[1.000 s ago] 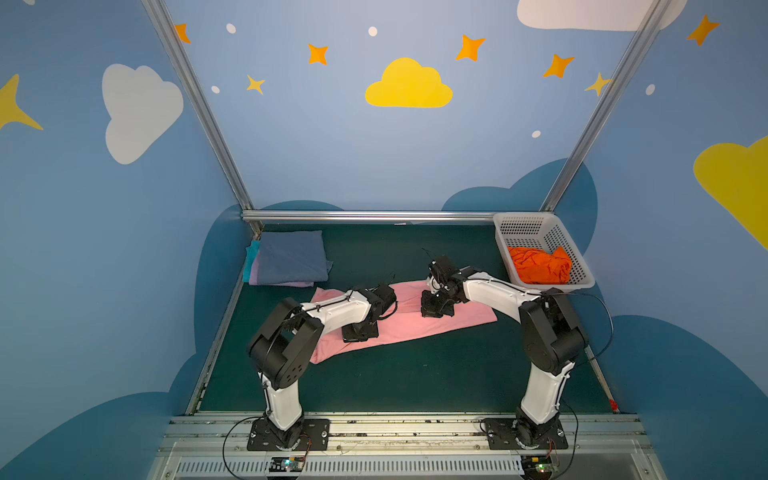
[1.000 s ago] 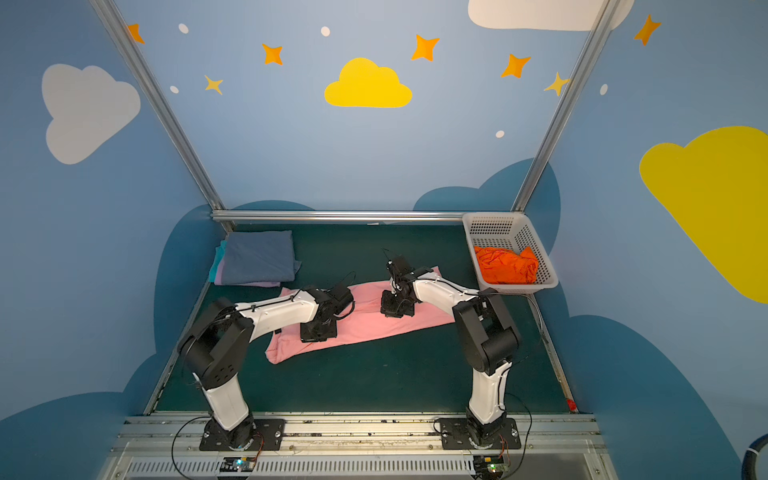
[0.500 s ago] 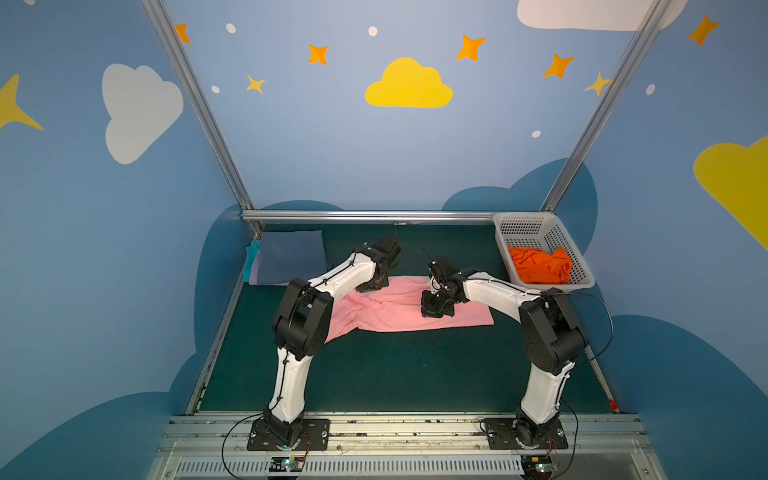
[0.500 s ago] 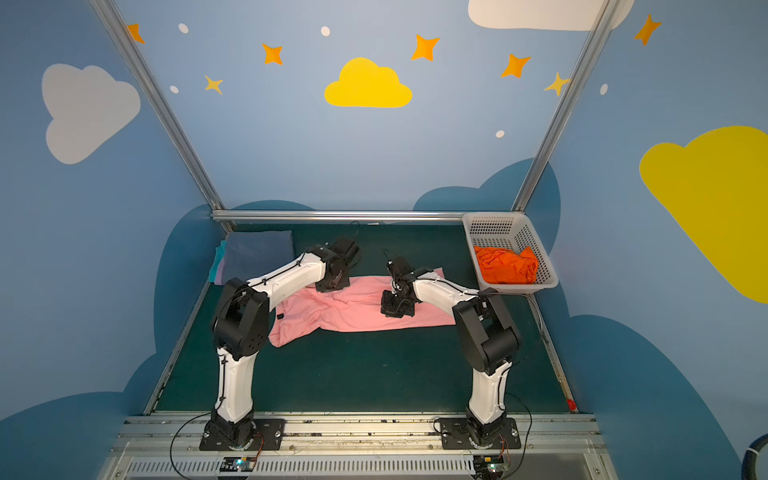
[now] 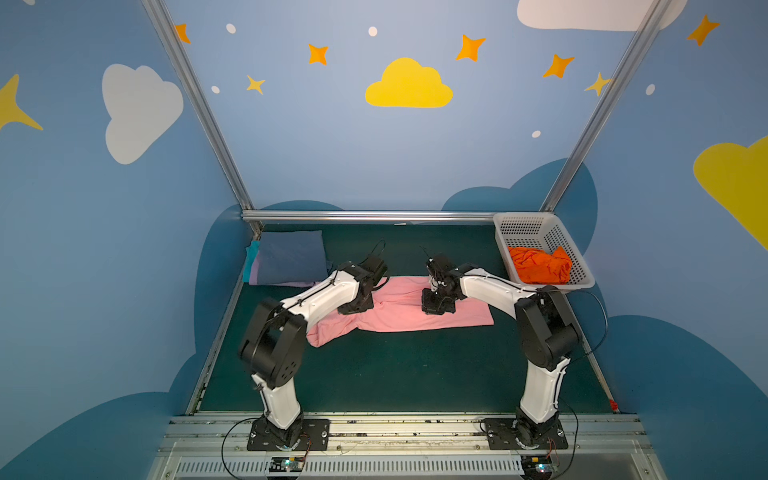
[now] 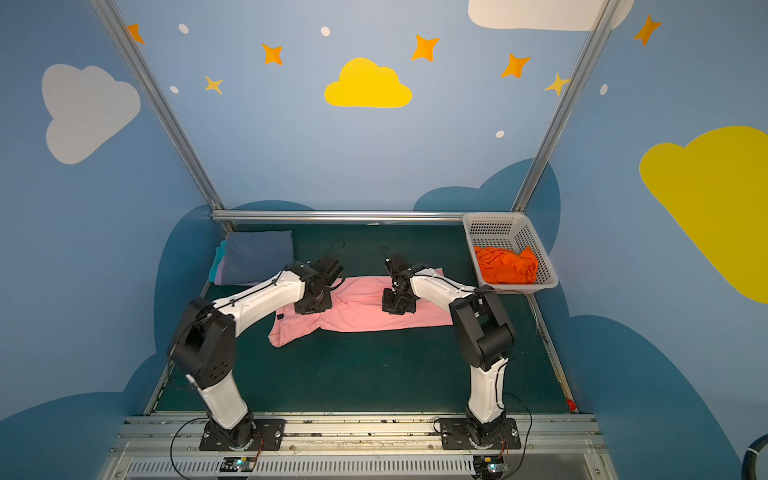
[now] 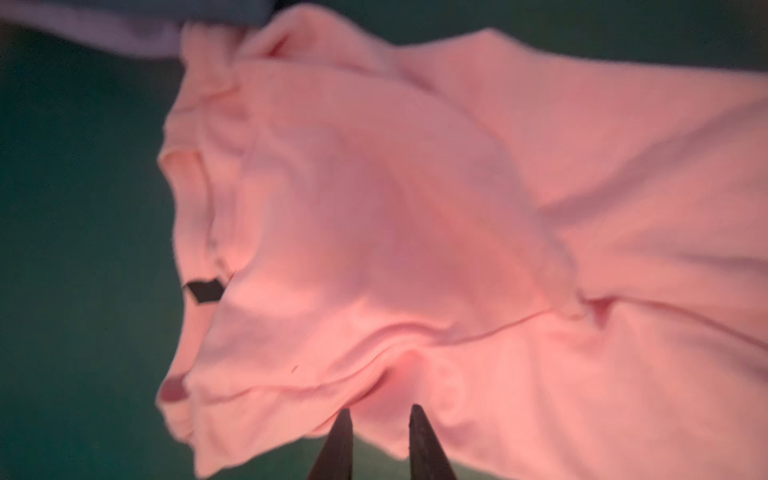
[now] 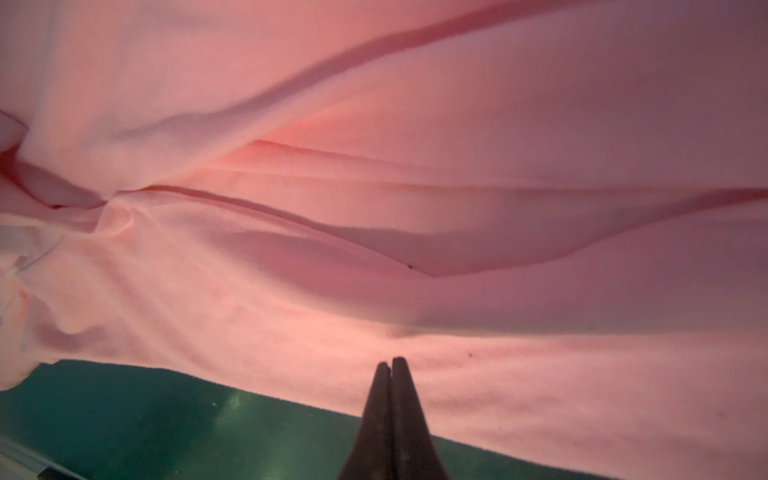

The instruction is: Fold and stack the t-shirts

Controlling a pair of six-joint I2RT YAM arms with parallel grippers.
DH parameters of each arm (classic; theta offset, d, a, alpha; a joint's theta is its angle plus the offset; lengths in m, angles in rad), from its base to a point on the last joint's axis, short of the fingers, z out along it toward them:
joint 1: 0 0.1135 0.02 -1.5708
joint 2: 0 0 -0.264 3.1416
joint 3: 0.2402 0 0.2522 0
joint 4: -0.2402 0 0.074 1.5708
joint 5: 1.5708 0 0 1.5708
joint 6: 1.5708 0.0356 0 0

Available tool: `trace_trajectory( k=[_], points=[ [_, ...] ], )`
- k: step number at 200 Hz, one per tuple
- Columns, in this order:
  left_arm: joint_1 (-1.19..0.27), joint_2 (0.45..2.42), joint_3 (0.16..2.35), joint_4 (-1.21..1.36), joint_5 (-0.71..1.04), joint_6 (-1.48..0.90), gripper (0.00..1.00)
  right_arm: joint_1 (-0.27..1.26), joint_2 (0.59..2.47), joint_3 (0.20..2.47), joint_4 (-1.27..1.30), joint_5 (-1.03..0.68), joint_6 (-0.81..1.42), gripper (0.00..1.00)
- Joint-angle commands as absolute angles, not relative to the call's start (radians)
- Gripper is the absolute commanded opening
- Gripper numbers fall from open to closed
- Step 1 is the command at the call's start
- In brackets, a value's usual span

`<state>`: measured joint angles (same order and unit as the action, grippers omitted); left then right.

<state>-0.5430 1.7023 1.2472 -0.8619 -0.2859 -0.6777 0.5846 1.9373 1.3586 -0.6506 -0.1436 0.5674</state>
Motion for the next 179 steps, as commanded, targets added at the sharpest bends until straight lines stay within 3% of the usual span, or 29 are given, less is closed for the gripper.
trace_trajectory(
  k=[1, 23, 82, 141, 179],
  points=[
    [-0.538, 1.621, 1.125, -0.830, -0.268, -0.757, 0.34, 0.586, 1.995, 1.392, -0.701, -0.103, 0.566, 0.00],
    [-0.530, 1.612, 1.062, -0.824, -0.256, -0.777, 0.48, 0.567, 2.023, 1.363, -0.704, -0.093, 0.600, 0.00],
    [-0.443, 1.628, 0.938, -0.746, -0.247, -0.769, 0.55, 0.471, 1.955, 1.199, -0.709, -0.045, 0.644, 0.01],
    [-0.390, 1.594, 0.927, -0.729, -0.252, -0.732, 0.55, 0.424, 1.929, 1.180, -0.737, 0.009, 0.617, 0.01],
    [-0.390, 1.617, 0.916, -0.702, -0.224, -0.713, 0.37, 0.414, 1.931, 1.180, -0.737, 0.017, 0.606, 0.01]
  ],
)
